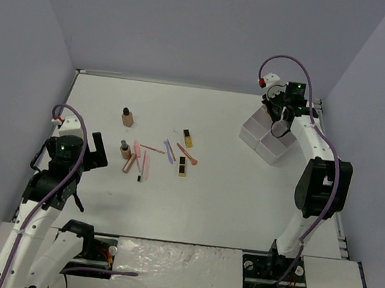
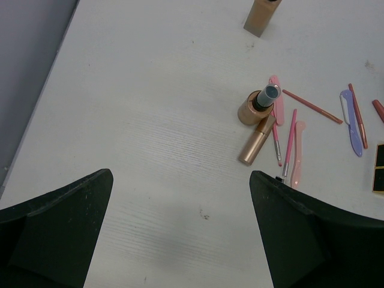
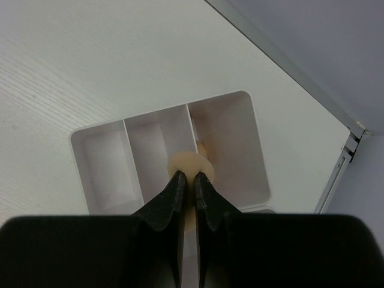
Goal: Organize the makeup
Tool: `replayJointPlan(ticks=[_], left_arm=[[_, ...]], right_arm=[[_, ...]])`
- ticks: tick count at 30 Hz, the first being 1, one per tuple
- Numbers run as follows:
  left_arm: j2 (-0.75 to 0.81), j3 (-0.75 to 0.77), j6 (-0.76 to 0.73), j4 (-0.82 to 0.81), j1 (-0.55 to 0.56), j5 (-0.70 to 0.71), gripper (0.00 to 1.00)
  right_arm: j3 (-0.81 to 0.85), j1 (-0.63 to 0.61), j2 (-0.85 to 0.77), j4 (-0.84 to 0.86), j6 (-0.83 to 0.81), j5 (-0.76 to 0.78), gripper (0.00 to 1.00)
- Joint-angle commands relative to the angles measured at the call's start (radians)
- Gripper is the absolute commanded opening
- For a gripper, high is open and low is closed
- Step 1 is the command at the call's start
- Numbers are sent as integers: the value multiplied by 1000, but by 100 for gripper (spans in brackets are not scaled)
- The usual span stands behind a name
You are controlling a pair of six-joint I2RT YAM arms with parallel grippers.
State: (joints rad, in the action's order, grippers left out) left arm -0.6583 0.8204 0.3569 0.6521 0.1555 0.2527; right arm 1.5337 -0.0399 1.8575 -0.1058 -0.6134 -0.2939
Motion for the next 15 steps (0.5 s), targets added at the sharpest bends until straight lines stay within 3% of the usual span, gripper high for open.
replayJointPlan(ticks=[1, 15], left_arm=[[-9, 36, 8, -40, -7, 14, 97], [-31, 37, 7, -42, -7, 17, 97]], right_arm=[[80, 3, 1, 38, -91, 24, 1], [109, 3, 56, 71, -162, 64, 1]])
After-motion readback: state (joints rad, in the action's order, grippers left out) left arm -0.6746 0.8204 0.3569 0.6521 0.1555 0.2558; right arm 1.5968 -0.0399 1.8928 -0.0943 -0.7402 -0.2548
